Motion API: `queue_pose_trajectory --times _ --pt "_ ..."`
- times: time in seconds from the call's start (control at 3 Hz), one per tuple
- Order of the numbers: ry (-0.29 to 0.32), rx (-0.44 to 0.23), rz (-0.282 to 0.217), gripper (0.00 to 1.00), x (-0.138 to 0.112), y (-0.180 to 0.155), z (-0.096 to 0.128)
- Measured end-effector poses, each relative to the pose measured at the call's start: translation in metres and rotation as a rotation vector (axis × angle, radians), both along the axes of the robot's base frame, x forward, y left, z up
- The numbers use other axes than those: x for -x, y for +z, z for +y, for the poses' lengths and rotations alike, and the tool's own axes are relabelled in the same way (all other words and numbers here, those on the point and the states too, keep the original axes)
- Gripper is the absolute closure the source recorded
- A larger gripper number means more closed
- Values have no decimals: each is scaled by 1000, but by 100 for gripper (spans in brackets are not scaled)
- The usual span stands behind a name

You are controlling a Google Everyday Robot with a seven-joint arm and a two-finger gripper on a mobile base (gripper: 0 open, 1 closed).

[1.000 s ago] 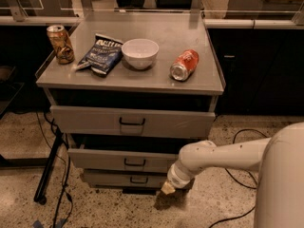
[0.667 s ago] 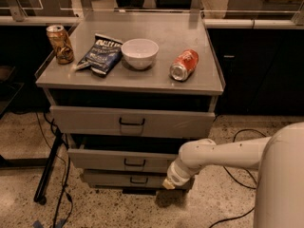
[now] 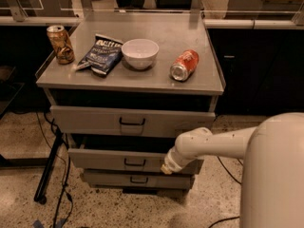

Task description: Close middle drawer

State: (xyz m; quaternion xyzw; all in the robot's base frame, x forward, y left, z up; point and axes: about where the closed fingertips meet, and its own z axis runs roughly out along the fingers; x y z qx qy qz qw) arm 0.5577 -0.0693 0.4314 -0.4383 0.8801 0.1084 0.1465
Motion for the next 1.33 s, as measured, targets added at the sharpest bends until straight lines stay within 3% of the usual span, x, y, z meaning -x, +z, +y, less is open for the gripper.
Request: queue_pose_trajectory --times 0.33,0.67,1.33 --pt "-24 21 -29 100 -16 -1 1" --pt "-28 23 -29 84 -17 -2 1" --pt "-28 23 -29 36 -17 -2 1"
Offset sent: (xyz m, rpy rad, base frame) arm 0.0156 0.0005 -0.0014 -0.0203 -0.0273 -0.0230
